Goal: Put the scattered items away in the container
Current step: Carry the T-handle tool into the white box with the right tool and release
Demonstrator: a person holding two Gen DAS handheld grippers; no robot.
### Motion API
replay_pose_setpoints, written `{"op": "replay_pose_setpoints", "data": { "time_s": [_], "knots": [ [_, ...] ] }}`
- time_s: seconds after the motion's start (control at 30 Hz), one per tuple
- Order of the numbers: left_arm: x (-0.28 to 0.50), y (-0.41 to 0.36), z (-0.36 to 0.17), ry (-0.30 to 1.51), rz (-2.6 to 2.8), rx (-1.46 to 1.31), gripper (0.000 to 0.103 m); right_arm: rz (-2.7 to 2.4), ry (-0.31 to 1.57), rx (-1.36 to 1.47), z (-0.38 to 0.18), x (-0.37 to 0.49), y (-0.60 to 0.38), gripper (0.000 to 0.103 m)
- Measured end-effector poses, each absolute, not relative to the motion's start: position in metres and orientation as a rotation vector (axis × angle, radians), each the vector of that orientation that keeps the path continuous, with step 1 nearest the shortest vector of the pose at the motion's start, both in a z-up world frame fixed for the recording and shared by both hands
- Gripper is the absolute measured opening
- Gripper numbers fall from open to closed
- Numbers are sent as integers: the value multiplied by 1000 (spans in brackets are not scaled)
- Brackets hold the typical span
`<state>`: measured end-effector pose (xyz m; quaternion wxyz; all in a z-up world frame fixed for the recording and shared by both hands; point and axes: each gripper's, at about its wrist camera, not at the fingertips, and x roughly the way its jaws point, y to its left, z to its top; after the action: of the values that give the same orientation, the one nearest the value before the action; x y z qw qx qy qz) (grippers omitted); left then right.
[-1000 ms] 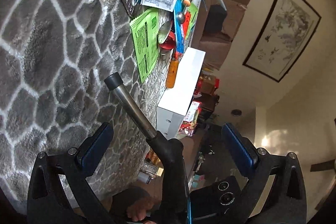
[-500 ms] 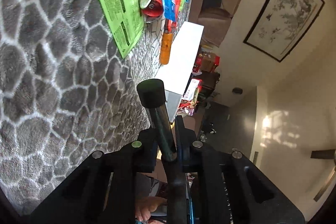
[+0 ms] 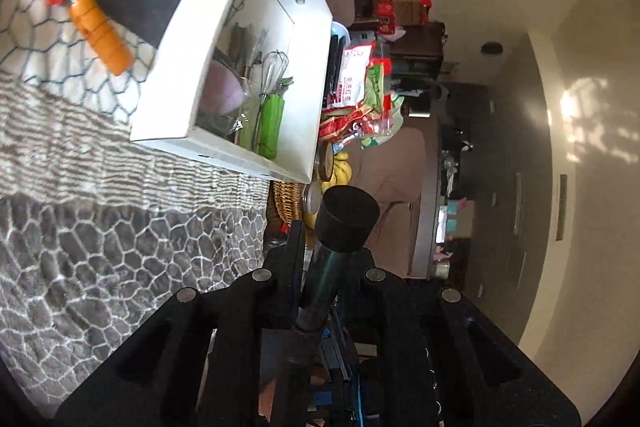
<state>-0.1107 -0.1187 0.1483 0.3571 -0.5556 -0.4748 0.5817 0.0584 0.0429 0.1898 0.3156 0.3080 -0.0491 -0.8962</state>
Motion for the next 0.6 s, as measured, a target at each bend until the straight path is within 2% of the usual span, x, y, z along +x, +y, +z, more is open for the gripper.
{"op": "replay_pose_setpoints", "data": {
  "time_s": [0.2,0.33,0.6],
  "knots": [
    [-175,4,159,-1052,1437,-1543,13,-2503,-192,811,205,13,135,99],
    [-218,61,149,-966,1453,-1623,13,-2544,-322,869,194,-25,190,99],
    [-275,128,71,-829,1509,-1815,16,-2602,-392,1057,142,-89,239,99]
  ]
}}
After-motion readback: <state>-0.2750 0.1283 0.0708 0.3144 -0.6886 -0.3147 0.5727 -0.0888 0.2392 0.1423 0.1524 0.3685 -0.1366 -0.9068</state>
